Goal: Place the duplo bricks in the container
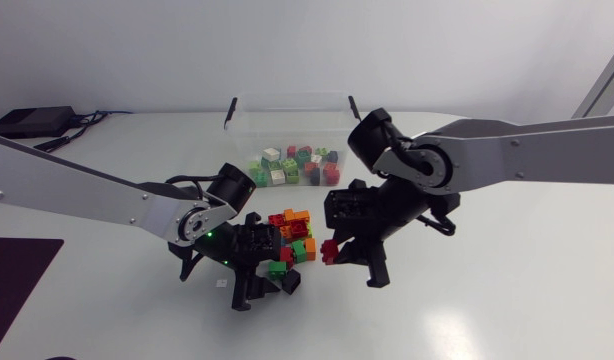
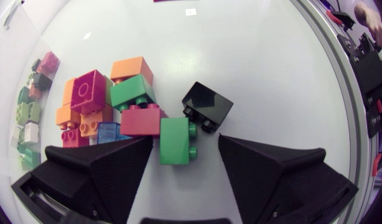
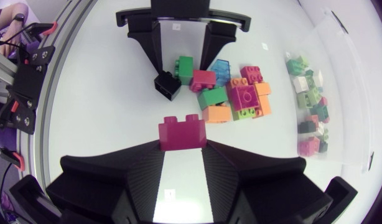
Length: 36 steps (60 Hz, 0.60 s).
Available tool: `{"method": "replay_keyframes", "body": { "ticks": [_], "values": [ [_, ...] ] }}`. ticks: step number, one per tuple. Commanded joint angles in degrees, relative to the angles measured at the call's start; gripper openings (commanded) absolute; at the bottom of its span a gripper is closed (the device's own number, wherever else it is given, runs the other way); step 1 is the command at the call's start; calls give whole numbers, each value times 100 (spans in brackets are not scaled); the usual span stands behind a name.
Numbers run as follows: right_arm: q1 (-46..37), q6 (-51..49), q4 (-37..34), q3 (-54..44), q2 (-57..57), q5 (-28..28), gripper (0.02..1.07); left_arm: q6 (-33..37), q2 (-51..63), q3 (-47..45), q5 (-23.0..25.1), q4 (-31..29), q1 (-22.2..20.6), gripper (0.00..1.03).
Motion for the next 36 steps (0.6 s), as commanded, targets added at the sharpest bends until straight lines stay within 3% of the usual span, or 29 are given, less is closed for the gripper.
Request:
{"method": "replay_keyframes", "body": {
  "ticks": [1, 4, 24, 36],
  "values": [
    [-153, -86, -169, 77, -170, -19, 26, -118, 126, 126, -9, 6, 14, 41],
    [-232, -95, -213, 147, -222, -19, 26, -144, 126, 144, -9, 6, 31, 31],
    [-742, -34, -117, 806, -99, -370, 26, -109, -199, 30, -9, -205, 101, 30],
    [-1014, 353, 376, 1281, 340, -590, 26, -83, -744, -23, -9, -566, 251, 30]
  ]
}}
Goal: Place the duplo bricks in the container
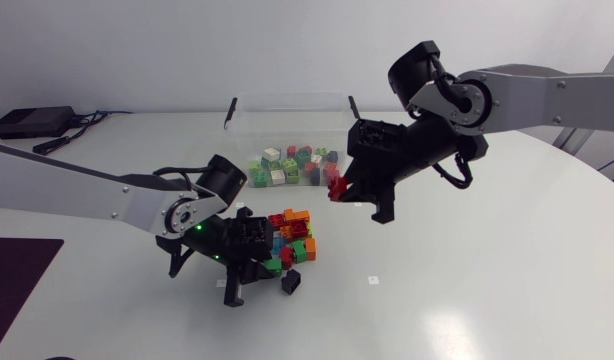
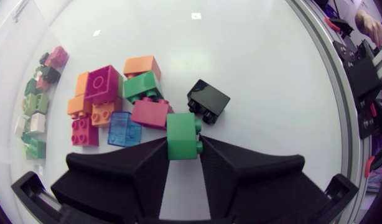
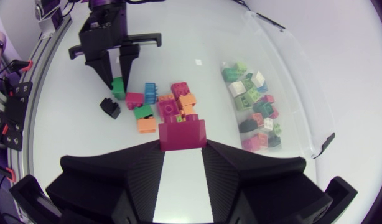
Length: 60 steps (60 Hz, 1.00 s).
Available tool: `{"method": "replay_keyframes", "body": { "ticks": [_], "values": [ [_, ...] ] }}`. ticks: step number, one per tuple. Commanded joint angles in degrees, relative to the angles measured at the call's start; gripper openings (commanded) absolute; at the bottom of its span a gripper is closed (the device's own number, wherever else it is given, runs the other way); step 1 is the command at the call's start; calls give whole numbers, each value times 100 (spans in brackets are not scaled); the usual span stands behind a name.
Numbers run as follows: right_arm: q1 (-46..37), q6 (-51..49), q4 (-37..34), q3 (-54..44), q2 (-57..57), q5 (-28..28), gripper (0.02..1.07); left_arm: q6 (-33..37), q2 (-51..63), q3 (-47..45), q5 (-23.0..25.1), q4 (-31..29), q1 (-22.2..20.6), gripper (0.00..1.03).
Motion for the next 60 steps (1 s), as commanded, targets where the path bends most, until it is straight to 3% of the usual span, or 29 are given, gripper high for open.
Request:
{"method": "replay_keyframes", "body": {
  "ticks": [1, 23, 48, 60],
  "values": [
    [-114, 220, 194, 245, 314, -72, 26, -17, -375, -25, -7, -168, 89, 30],
    [-386, 1248, 1363, 1063, 1088, -134, 26, -70, -999, 484, 151, -827, 493, 30],
    [-430, 2329, 2330, 1915, 1800, 42, 26, -1081, -814, 1715, 520, -590, 889, 30],
    [-421, 2417, 2383, 2486, 2274, 227, 26, -1652, -612, 2304, 573, -353, 1056, 30]
  ]
}}
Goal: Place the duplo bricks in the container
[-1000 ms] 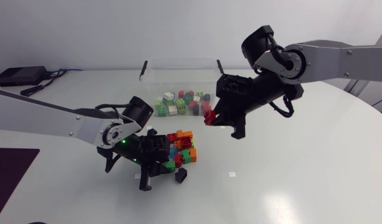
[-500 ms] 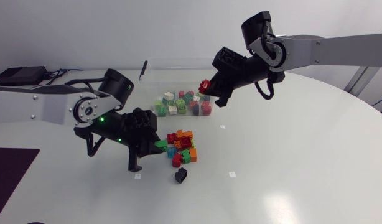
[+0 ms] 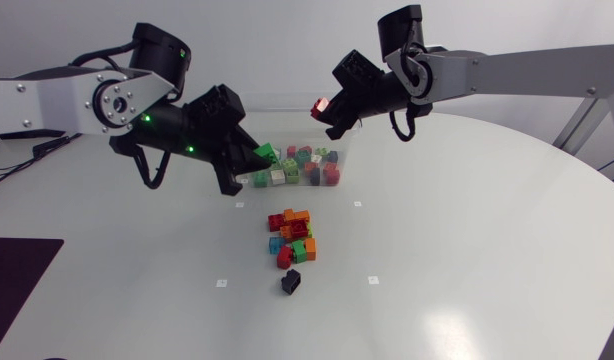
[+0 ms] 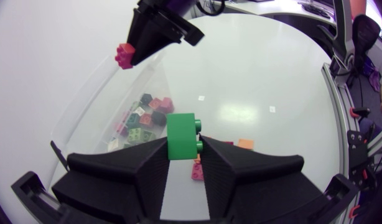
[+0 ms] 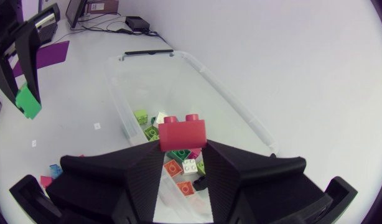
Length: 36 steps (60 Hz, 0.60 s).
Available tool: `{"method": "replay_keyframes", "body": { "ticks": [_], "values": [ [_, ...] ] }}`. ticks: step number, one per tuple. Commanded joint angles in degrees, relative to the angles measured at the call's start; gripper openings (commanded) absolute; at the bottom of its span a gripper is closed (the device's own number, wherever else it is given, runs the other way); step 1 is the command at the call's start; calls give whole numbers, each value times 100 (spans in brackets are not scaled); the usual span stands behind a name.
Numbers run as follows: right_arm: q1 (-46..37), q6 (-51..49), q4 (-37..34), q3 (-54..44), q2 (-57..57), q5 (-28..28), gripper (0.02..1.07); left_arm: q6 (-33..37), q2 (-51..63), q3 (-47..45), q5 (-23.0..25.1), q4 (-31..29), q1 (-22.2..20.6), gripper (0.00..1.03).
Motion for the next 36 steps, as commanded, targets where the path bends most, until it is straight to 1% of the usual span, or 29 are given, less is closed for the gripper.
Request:
{"method": "replay_keyframes", "body": {
  "ticks": [1, 12, 15, 17, 18, 19, 20, 21, 22, 25, 27, 36],
  "values": [
    [-8, 166, 46, 373, 327, 109, 26, -409, 227, 400, 77, 111, 121, 30],
    [-17, 192, -68, 980, 740, 241, 26, -725, 632, 998, 130, 172, 314, 30],
    [-17, 201, -147, 1190, 881, 285, 29, -795, 799, 1183, 156, 164, 340, 30],
    [-17, 201, -226, 1314, 960, 311, 35, -857, 878, 1279, 165, 172, 367, 30],
    [-17, 201, -270, 1366, 986, 311, 40, -892, 939, 1341, 165, 164, 367, 30],
    [-17, 210, -279, 1401, 1012, 311, 47, -901, 992, 1402, 174, 164, 375, 30],
    [-26, 210, -296, 1428, 1021, 311, 56, -927, 1027, 1446, 174, 172, 367, 30],
    [-26, 219, -305, 1437, 1021, 311, 62, -945, 1062, 1481, 174, 172, 375, 31],
    [-35, 228, -305, 1437, 1021, 320, 72, -962, 1097, 1517, 174, 172, 375, 31],
    [-52, 245, -305, 1384, 968, 337, 92, -1006, 1194, 1631, 174, 172, 375, 31],
    [-61, 245, -296, 1314, 916, 337, 98, -1033, 1256, 1701, 174, 181, 375, 31],
    [-96, 245, 46, 628, 450, 355, 101, -1156, 1563, 2026, 165, 234, 375, 31]
  ]
}}
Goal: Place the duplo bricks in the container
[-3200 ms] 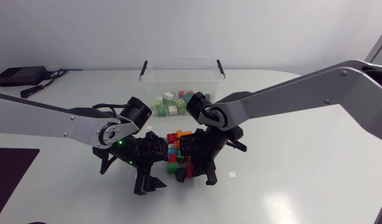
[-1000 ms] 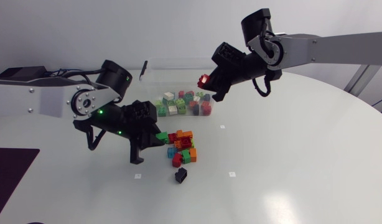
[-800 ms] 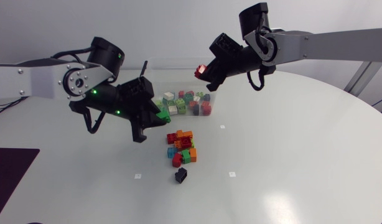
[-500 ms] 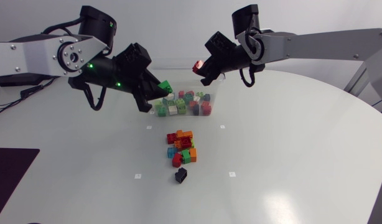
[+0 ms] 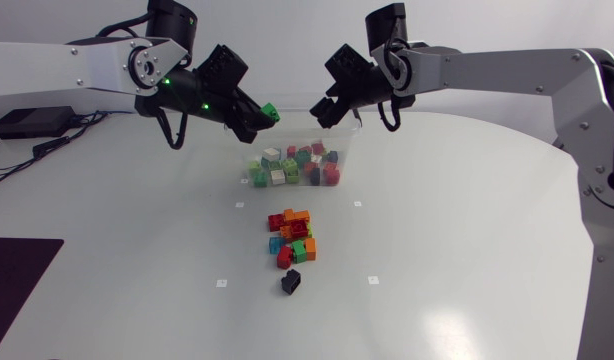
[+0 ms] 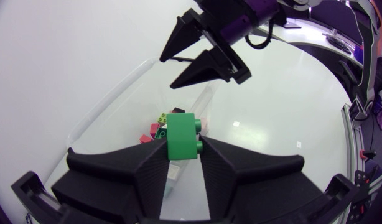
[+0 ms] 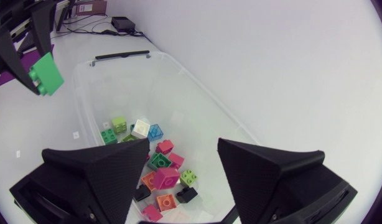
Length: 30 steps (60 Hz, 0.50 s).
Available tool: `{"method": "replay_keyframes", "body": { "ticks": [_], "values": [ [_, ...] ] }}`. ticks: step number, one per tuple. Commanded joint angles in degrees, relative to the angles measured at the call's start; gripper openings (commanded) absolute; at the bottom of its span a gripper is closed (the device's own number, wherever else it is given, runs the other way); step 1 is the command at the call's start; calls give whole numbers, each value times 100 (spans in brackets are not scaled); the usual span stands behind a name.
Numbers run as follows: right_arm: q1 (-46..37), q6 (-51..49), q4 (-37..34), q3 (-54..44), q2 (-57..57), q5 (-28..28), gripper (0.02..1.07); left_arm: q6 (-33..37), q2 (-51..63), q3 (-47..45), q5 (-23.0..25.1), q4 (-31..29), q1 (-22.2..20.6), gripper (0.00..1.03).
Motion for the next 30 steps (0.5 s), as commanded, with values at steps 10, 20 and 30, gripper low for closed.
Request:
{"method": "replay_keyframes", "body": {
  "ticks": [10, 20, 30],
  "values": [
    [-72, 94, 525, -1381, -987, 44, 101, -304, 610, 814, 40, 107, 21, 31],
    [-72, 59, 753, -2331, -1629, -17, 101, -427, 953, 1218, 40, 107, 30, 31],
    [-11, -134, 841, -3227, -2227, -158, 101, -497, 1225, 1517, -56, 107, 39, 31]
  ]
}}
